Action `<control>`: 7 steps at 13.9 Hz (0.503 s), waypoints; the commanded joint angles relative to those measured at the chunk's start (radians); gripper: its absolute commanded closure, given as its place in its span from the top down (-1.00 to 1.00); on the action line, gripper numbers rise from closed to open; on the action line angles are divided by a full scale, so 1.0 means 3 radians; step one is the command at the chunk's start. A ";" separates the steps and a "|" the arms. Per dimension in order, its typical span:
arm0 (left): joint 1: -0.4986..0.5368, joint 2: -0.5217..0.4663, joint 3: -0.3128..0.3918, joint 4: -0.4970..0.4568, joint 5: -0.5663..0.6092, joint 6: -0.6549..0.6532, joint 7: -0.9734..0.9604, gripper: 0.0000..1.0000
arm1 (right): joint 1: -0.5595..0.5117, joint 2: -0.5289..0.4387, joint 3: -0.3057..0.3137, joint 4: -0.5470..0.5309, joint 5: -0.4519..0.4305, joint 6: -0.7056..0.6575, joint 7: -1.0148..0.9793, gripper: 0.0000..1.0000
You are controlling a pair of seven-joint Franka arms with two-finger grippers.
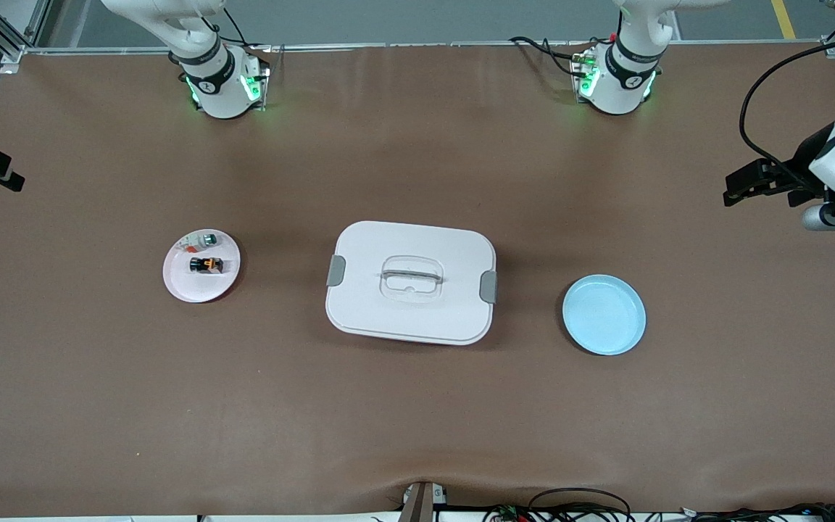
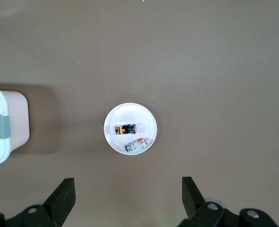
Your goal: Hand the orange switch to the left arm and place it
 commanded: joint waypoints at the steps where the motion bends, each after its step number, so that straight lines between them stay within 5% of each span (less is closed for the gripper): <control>1: -0.0002 0.0025 -0.0015 0.0063 0.0083 -0.0064 0.0039 1.00 | -0.0009 -0.0084 0.0004 -0.0066 -0.0002 0.0021 0.0044 1.00; 7: -0.0002 0.0025 -0.0015 0.0073 0.0083 -0.0064 0.0009 1.00 | -0.0009 -0.0084 0.0004 -0.0066 -0.0002 0.0016 0.0044 1.00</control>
